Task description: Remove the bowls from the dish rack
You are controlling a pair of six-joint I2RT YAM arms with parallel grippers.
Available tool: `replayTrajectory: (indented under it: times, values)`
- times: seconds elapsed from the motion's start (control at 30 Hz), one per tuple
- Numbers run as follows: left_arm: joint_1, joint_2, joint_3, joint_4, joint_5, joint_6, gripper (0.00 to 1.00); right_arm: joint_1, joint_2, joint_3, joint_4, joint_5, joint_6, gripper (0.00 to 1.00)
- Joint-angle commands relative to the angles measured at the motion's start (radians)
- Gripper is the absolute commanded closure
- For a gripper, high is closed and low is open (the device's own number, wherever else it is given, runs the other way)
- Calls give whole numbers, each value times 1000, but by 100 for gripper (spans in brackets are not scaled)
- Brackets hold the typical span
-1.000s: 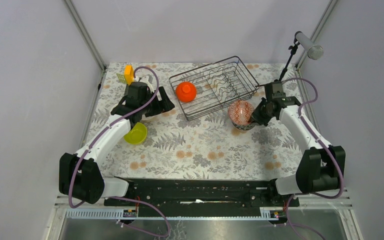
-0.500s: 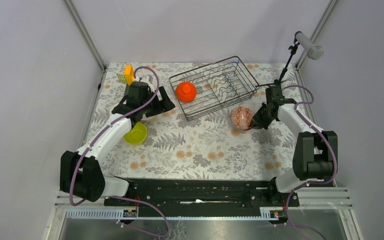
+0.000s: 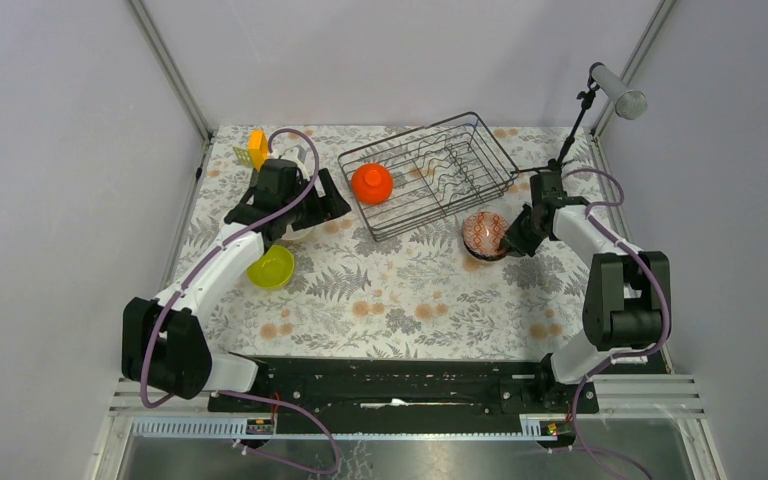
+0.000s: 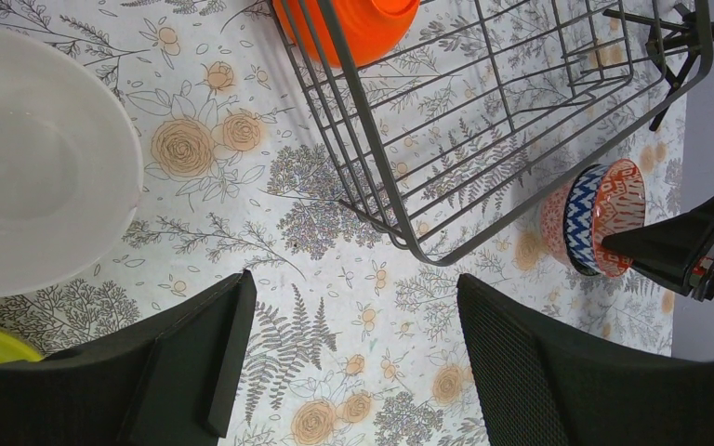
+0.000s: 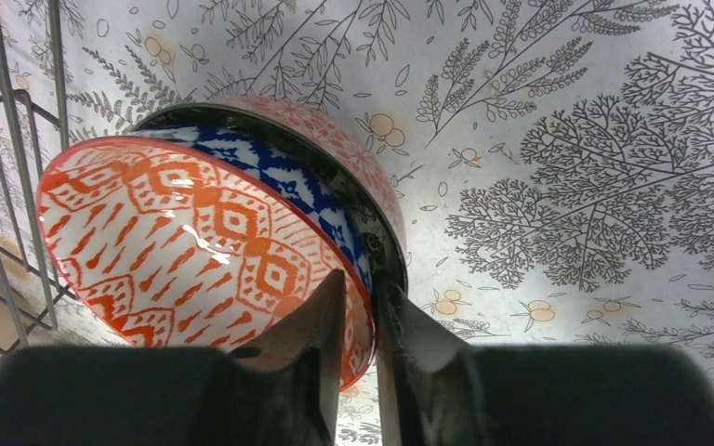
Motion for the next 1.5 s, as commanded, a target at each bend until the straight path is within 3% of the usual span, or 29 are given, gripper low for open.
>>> replayTrajectory:
  times: [0.0,0.1,0.43,0.73,0.9,1.27,1.47]
  values:
    - [-1,-3,48,29,-14,0,16,-2,12,56,-8,19,-32,72]
    - [-2,0,50,26,-19,3,16,-1,-1,77,-43,35,-55,61]
    - [-1,9,53,25,-27,6,15,-1,-73,154,-162,82,-108,38]
    - [0,15,65,24,-23,15,15,7,-103,226,-207,101,-166,37]
    - [-1,34,78,33,-25,13,15,119,-126,329,-175,81,-233,34]
    - [-1,145,178,40,-58,15,16,335,135,626,-4,-49,-249,5]
    - [0,240,237,46,-75,8,17,354,325,818,61,-117,-308,0]
